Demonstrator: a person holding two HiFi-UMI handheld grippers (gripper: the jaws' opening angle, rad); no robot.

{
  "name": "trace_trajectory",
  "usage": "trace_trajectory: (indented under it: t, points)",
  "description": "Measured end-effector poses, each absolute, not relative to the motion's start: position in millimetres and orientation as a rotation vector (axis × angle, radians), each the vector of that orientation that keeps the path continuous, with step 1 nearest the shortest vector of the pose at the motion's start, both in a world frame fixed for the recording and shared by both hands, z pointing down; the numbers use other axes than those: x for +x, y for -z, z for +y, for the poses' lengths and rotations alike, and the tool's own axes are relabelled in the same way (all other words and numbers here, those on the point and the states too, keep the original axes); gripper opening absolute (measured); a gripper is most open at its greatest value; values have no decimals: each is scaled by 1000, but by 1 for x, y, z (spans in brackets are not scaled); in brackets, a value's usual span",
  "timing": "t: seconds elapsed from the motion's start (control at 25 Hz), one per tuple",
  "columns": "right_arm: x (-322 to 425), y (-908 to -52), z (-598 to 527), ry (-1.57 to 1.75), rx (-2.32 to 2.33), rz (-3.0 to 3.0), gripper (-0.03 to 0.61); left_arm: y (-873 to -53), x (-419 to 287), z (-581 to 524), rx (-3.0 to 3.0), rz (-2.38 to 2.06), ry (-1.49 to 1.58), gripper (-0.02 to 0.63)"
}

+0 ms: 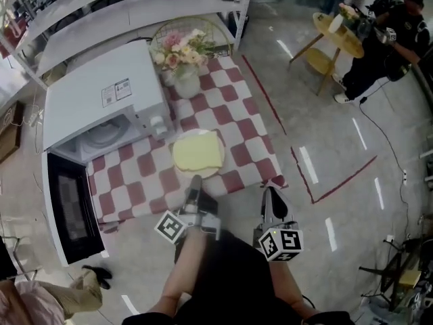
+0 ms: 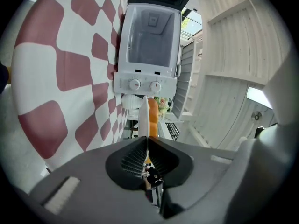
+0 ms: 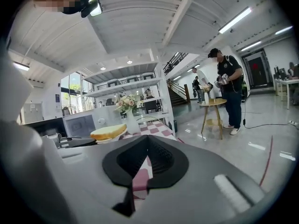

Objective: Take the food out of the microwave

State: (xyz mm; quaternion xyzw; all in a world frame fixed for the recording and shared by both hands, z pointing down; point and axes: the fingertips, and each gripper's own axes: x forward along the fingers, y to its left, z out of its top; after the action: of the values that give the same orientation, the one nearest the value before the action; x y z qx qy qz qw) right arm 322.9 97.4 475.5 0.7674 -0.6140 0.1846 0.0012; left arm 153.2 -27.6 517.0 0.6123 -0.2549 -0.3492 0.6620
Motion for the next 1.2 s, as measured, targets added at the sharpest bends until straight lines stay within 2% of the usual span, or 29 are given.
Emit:
trace_trajectory:
  t: [0.72,1.2]
  points:
    - [408,-473,158,-532,2724,-1596,0,-504,239,-9,1423,-399,646,23]
    - [429,-475,174,-519,2794,-1484,0,-493,281,21,1439,-301,569,23]
